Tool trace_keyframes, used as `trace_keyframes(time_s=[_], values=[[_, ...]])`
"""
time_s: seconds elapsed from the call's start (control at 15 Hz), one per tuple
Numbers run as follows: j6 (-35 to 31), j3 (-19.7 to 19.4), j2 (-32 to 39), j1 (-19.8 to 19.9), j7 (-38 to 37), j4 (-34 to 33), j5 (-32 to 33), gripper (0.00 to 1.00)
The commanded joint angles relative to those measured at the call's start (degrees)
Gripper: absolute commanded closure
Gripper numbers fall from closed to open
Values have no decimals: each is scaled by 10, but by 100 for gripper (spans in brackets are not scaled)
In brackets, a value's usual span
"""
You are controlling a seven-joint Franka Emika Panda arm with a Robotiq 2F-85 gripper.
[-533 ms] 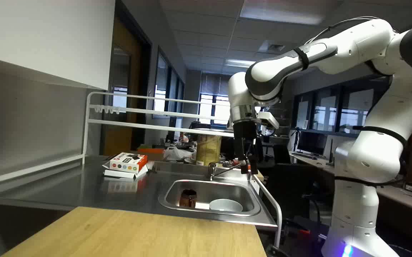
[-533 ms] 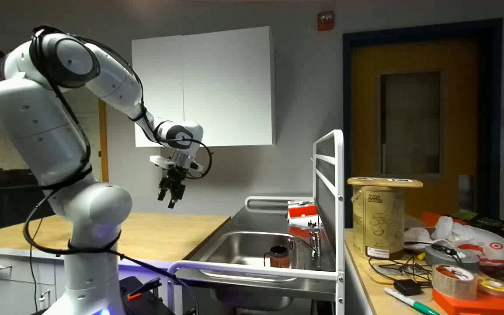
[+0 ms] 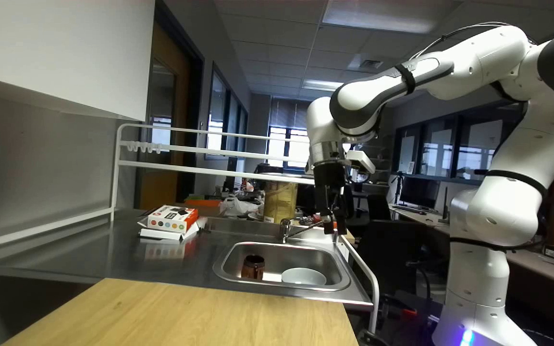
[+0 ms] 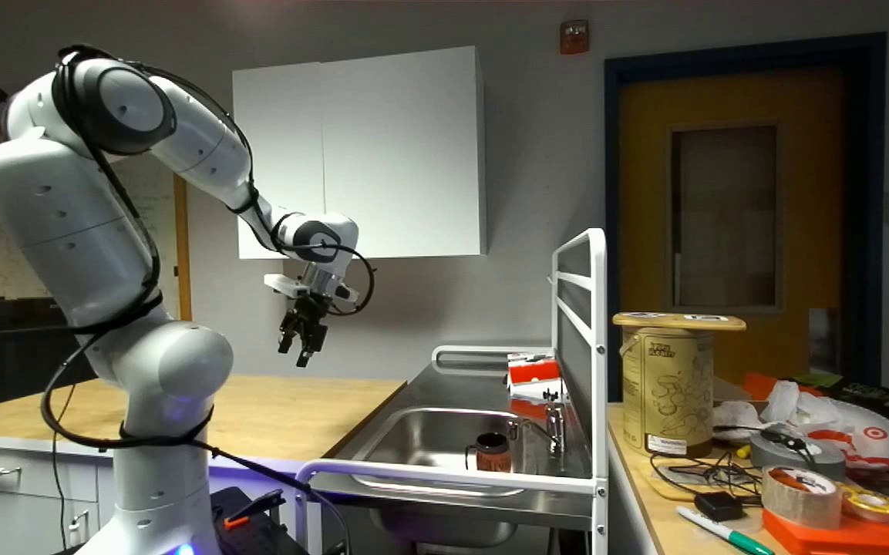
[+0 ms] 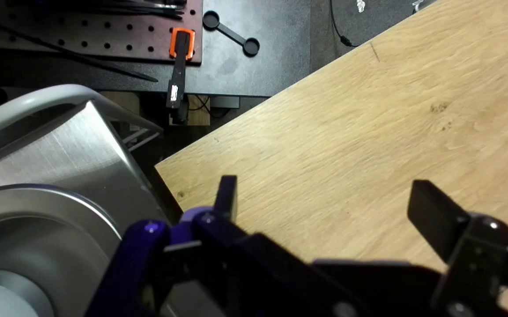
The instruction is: Pick up the brown mug from the sink and place it on the countertop
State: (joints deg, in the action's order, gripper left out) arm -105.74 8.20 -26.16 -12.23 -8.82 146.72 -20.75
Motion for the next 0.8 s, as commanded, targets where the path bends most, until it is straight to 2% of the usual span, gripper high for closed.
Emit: trace_keyframes(time_s=[0.0, 0.4, 0.73], values=[[0, 3, 3, 10, 6, -3, -3, 0], [-40, -37, 80, 61, 33, -57, 10, 0], [-160, -71, 192, 103, 45, -128, 8, 0]])
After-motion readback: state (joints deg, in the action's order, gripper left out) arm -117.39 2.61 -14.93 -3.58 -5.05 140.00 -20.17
